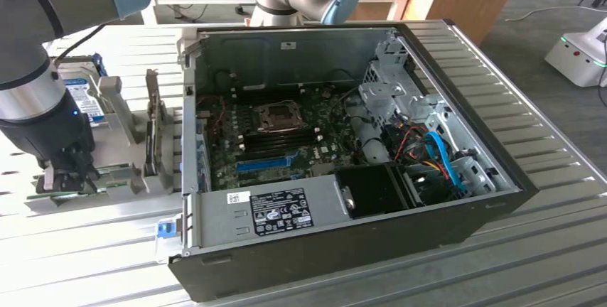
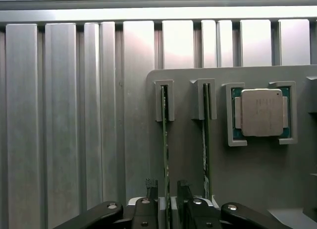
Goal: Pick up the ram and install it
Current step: 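Pick up the ram and move it above insertion slot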
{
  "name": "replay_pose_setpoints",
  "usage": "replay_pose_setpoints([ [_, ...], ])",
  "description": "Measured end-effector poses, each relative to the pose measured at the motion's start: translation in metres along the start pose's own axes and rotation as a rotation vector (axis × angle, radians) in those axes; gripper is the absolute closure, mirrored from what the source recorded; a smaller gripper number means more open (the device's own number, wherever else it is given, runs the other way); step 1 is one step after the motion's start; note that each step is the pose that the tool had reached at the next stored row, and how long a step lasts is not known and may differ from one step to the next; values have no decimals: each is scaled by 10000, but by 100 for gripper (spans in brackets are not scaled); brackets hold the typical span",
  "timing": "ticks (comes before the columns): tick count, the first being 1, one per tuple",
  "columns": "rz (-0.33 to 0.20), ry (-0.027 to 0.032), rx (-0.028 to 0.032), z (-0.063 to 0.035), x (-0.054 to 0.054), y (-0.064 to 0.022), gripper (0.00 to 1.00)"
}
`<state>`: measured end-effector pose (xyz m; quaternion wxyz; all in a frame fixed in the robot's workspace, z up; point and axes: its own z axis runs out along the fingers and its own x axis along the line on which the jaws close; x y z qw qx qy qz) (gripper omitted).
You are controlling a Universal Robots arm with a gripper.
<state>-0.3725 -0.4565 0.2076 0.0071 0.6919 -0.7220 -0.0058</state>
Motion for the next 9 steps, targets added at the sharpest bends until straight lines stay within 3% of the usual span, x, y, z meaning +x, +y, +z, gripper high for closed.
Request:
replay_pose_setpoints([
  [9,-4,0,0,86,0,-1,70],
])
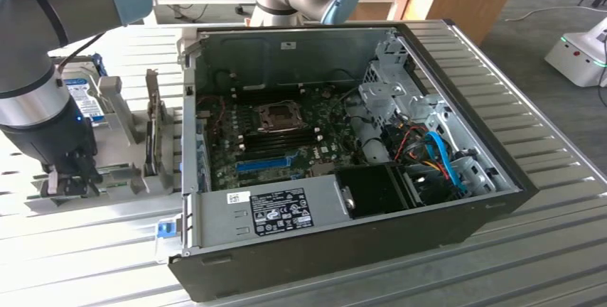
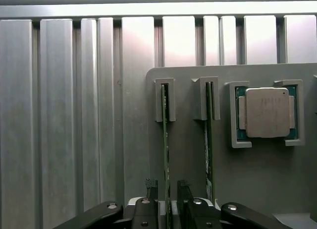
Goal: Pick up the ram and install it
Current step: 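Pick up the ram and move it above insertion slot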
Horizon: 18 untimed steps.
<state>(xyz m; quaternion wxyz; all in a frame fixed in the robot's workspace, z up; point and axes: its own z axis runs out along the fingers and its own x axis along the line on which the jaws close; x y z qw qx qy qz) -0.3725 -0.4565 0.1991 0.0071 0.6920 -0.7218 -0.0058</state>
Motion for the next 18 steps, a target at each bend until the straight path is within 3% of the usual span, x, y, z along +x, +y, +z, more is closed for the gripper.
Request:
replay_pose_setpoints([
  [18,-1,0,0,28,0,0,70],
])
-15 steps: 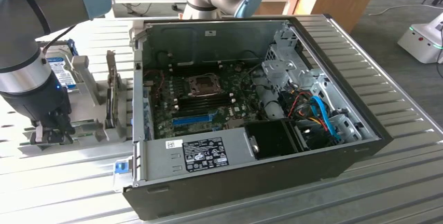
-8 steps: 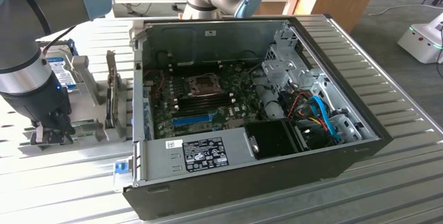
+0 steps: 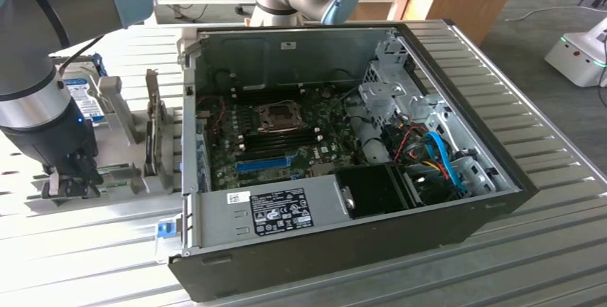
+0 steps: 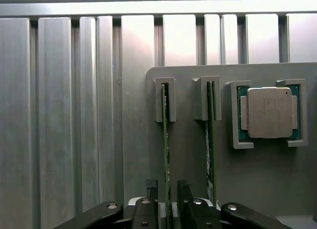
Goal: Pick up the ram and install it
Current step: 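Pick up the ram and move it above insertion slot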
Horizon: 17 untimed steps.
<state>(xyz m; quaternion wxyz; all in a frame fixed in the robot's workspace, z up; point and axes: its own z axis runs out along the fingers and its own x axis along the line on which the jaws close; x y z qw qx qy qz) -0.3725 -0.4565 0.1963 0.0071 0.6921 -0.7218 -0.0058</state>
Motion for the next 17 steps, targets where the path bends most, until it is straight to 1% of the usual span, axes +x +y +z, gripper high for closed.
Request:
replay_pose_setpoints([
  [1,0,0,0,0,0,0,72],
  [3,0,0,0,0,0,0,72],
  [4,0,0,0,0,0,0,79],
  [12,-2,-2,3,-1,0,0,79],
  [17,-2,0,-6,-24,0,0,79],
])
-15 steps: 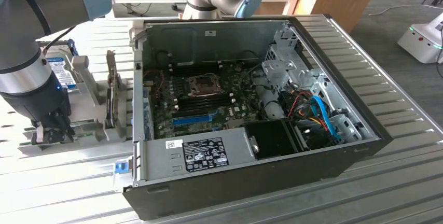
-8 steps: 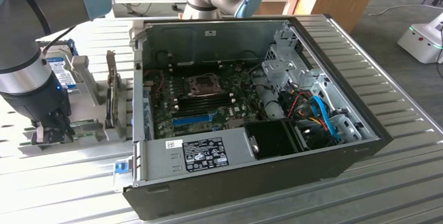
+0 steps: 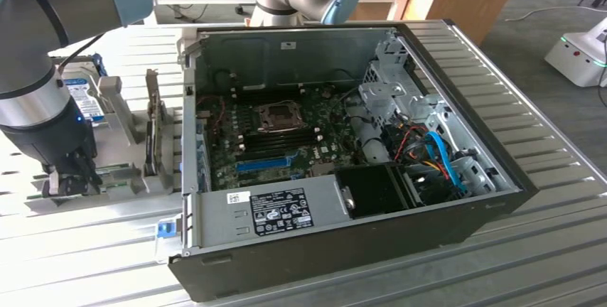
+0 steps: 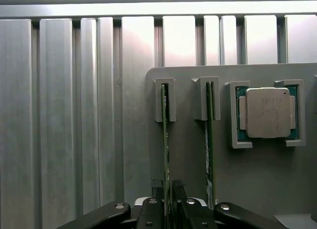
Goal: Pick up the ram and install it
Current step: 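Pick up the ram and move it above insertion slot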
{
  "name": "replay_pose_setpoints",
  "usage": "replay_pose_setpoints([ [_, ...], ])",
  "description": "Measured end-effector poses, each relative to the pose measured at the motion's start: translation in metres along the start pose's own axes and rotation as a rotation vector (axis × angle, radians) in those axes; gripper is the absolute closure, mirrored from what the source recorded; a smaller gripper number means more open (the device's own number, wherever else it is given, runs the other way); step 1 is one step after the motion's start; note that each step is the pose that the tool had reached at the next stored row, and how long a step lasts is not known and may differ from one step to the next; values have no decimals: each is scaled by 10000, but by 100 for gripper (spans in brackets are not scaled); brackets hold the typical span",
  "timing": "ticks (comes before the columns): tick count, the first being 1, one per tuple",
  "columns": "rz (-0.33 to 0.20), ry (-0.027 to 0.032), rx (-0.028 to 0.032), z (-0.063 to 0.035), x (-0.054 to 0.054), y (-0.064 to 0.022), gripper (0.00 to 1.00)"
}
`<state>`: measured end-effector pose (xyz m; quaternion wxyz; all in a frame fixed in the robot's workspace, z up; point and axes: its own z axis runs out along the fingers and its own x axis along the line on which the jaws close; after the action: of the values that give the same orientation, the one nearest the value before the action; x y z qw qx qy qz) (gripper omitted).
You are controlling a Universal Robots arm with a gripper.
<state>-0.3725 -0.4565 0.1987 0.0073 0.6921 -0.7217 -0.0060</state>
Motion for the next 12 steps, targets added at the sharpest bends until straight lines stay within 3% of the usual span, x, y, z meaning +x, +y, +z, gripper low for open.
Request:
replay_pose_setpoints([
  [12,1,1,-11,-8,0,-17,79],
])
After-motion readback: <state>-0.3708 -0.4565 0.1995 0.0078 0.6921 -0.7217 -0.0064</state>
